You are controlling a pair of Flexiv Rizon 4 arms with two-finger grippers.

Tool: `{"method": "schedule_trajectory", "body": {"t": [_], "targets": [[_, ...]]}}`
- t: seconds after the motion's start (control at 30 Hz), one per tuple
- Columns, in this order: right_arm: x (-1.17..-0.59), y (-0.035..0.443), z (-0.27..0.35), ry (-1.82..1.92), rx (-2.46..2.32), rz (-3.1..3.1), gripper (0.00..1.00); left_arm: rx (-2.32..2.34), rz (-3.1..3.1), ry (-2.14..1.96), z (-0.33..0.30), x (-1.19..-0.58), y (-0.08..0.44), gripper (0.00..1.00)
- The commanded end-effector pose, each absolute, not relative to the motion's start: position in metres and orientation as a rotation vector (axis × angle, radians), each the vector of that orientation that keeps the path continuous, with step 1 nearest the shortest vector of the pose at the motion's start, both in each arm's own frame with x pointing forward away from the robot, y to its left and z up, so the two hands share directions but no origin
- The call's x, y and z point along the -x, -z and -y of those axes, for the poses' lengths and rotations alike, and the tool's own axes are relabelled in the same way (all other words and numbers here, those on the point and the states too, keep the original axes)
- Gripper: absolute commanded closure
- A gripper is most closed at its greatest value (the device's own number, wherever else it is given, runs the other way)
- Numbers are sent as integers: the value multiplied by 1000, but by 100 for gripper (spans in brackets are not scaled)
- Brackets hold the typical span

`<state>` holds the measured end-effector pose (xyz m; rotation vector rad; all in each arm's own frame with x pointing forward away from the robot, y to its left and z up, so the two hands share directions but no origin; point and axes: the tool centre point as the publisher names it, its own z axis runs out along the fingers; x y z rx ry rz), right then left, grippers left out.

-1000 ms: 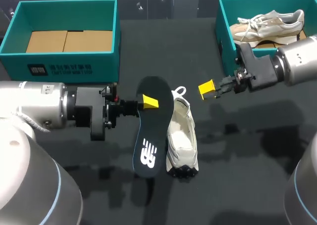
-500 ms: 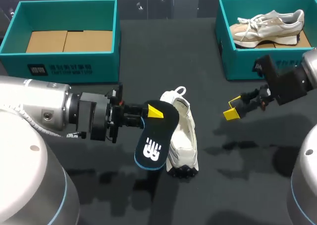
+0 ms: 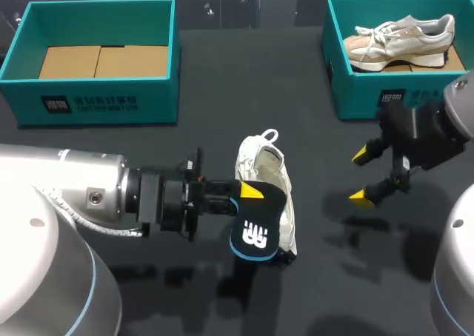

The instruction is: Take the shoe out of the shoebox, open the shoe tongue, remove and reinsert the insole, then place the shoe into the shoebox

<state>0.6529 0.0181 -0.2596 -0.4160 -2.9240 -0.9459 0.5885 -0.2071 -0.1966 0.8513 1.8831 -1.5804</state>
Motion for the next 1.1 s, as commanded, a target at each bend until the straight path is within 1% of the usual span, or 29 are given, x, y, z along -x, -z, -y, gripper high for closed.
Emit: {"method": "schedule_trajectory", "body": {"t": [0.03,0.17,0.5,0.8,1.1], "targets": [[-653,271,-26,797,320,3003,0,-817,-1906,1574,233,-586,207,100],[-657,286,-31,712,323,3017,0,-778,-1922,1581,240,-584,215,100],[-659,319,-38,706,314,2962,0,-717,-1962,1556,251,-582,231,100],[-657,335,-41,722,307,2870,0,-653,-1989,1541,256,-584,240,100],[-657,335,-41,722,307,2870,0,-653,-1989,1541,256,-584,240,100]]}}
